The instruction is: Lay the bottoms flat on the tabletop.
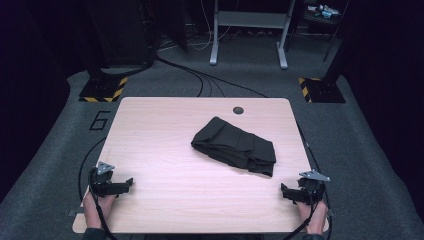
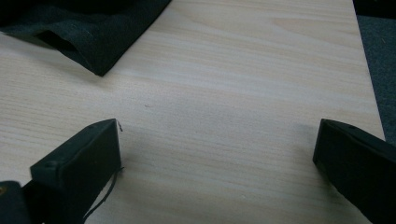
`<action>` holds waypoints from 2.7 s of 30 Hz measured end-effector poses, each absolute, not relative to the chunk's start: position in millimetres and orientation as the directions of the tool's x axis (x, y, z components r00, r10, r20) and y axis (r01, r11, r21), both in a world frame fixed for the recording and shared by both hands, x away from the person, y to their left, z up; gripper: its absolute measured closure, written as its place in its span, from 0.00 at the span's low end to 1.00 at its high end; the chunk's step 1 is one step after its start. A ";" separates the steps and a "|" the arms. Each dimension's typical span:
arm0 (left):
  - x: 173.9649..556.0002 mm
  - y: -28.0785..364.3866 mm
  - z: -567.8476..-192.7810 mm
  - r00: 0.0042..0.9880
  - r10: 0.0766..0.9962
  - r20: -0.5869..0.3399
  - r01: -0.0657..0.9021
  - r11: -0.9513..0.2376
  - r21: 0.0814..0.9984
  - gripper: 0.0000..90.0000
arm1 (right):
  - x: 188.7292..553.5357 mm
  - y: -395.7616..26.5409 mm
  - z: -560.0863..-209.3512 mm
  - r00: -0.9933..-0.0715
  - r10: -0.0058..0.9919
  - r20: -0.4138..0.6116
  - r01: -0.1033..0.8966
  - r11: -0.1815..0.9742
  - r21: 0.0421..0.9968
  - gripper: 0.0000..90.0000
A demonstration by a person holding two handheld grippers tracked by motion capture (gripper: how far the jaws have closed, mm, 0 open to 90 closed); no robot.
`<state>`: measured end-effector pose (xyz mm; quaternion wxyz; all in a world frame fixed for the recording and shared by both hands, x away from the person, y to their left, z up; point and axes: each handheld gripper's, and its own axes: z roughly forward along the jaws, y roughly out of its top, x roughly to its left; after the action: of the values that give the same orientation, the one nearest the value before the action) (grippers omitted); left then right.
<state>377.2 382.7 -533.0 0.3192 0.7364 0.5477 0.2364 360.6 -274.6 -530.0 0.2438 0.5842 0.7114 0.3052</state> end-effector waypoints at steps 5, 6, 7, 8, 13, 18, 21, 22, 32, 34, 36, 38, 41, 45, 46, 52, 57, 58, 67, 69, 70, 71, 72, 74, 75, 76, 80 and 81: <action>377.1 382.6 -533.0 0.288 0.958 -0.003 0.655 -0.195 0.730 0.02 | 360.4 -276.3 -528.9 -0.182 0.983 0.041 0.687 0.097 0.721 0.00; 377.1 382.6 -533.0 0.288 0.958 -0.003 0.655 -0.195 0.730 0.02 | 360.4 -276.3 -528.9 -0.182 0.983 0.041 0.687 0.097 0.721 0.00; 377.1 382.6 -533.0 0.288 0.958 -0.003 0.655 -0.195 0.730 0.02 | 360.6 -276.9 -528.6 -0.181 0.982 0.049 0.688 0.091 0.720 0.00; 377.1 382.6 -533.0 0.288 0.958 -0.003 0.656 -0.195 0.729 0.02 | 361.2 -277.4 -528.1 -0.177 0.983 0.056 0.692 0.084 0.717 0.00; 377.1 382.6 -533.0 0.287 0.958 -0.003 0.656 -0.194 0.730 0.02 | 361.7 -277.1 -527.2 -0.163 0.985 0.062 0.699 0.071 0.712 0.00; 377.1 382.7 -533.0 0.287 0.958 -0.003 0.656 -0.195 0.729 0.02 | 361.2 -278.9 -523.9 -0.167 0.983 0.072 0.700 0.067 0.711 0.00; 377.1 382.6 -533.0 0.287 0.958 -0.003 0.656 -0.195 0.729 0.02 | 361.7 -277.7 -518.0 -0.172 0.982 0.077 0.693 0.065 0.718 0.00; 377.1 382.6 -533.0 0.287 0.958 -0.003 0.656 -0.195 0.729 0.02 | 362.0 -277.2 -515.5 -0.176 0.981 0.076 0.688 0.067 0.723 0.00; 377.1 382.6 -533.0 0.287 0.958 -0.003 0.656 -0.195 0.729 0.02 | 372.2 -262.8 -489.6 -0.225 0.972 0.067 0.656 0.100 0.748 0.00; 377.1 382.6 -533.0 0.287 0.958 -0.002 0.655 -0.195 0.730 0.02 | 373.3 -261.3 -487.7 -0.229 0.971 0.068 0.652 0.101 0.751 0.00; 377.1 382.6 -533.0 0.287 0.958 -0.003 0.656 -0.194 0.730 0.02 | 376.7 -257.2 -482.0 -0.241 0.968 0.066 0.641 0.108 0.760 0.00; 377.1 382.6 -533.0 0.287 0.958 -0.003 0.656 -0.194 0.730 0.02 | 379.4 -254.6 -478.3 -0.250 0.966 0.063 0.639 0.116 0.761 0.00; 377.1 382.6 -533.0 0.287 0.958 -0.003 0.656 -0.194 0.729 0.02 | 382.1 -251.8 -474.6 -0.258 0.964 0.059 0.633 0.122 0.765 0.00; 377.1 382.6 -533.0 0.287 0.958 -0.003 0.656 -0.194 0.730 0.02 | 389.8 -242.7 -465.5 -0.283 0.958 0.053 0.623 0.142 0.769 0.00; 377.1 382.6 -533.0 0.287 0.958 -0.002 0.656 -0.195 0.730 0.02 | 391.5 -240.9 -463.9 -0.290 0.956 0.056 0.621 0.143 0.771 0.00; 377.1 382.6 -533.0 0.287 0.958 -0.003 0.655 -0.194 0.730 0.02 | 401.0 -230.6 -456.1 -0.314 0.948 0.052 0.611 0.160 0.775 0.00; 377.1 382.6 -533.0 0.287 0.958 -0.002 0.656 -0.195 0.729 0.02 | 414.4 -217.3 -449.0 -0.344 0.937 0.062 0.607 0.171 0.776 0.00; 377.1 382.6 -533.0 0.287 0.958 -0.002 0.656 -0.195 0.729 0.02 | 416.4 -214.9 -448.1 -0.346 0.936 0.063 0.607 0.172 0.776 0.00; 377.0 382.6 -533.0 0.286 0.958 -0.002 0.656 -0.193 0.730 0.02 | 446.6 -189.4 -442.9 -0.392 0.917 0.079 0.619 0.199 0.760 0.00; 377.0 382.6 -533.0 0.286 0.958 -0.002 0.655 -0.194 0.730 0.02 | 456.6 -179.6 -442.3 -0.397 0.913 0.091 0.623 0.195 0.757 0.00; 377.0 382.6 -533.0 0.286 0.958 -0.002 0.655 -0.194 0.730 0.02 | 456.6 -179.6 -442.3 -0.397 0.913 0.091 0.623 0.195 0.757 0.00; 377.0 382.6 -533.0 0.286 0.958 -0.001 0.655 -0.195 0.730 0.02 | 459.9 -175.6 -442.5 -0.397 0.913 0.093 0.627 0.196 0.754 0.00; 377.0 382.6 -533.0 0.286 0.958 -0.001 0.654 -0.195 0.731 0.02 | 466.9 -168.9 -444.0 -0.407 0.909 0.093 0.629 0.205 0.750 0.00; 377.0 382.6 -533.0 0.287 0.958 -0.001 0.654 -0.195 0.731 0.02 | 470.1 -165.9 -444.9 -0.411 0.907 0.094 0.630 0.208 0.749 0.00; 377.0 382.6 -533.0 0.287 0.958 -0.001 0.655 -0.195 0.730 0.02 | 473.1 -162.7 -445.7 -0.409 0.907 0.101 0.635 0.203 0.745 0.00; 377.0 382.5 -533.0 0.286 0.958 -0.002 0.655 -0.194 0.731 0.02 | 477.5 -158.8 -447.0 -0.409 0.907 0.103 0.640 0.204 0.741 0.00; 376.7 382.3 -533.0 0.287 0.958 -0.001 0.653 -0.195 0.732 0.02 | 491.4 -144.7 -453.1 -0.407 0.908 0.100 0.660 0.217 0.719 0.00; 376.7 382.3 -532.9 0.286 0.958 0.002 0.653 -0.196 0.732 0.02 | 496.3 -141.0 -455.8 -0.399 0.910 0.112 0.672 0.206 0.712 0.00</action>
<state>376.7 382.3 -532.9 0.3195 0.7355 0.5475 0.2389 496.3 -141.0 -455.8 0.1689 0.5216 0.7581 0.3531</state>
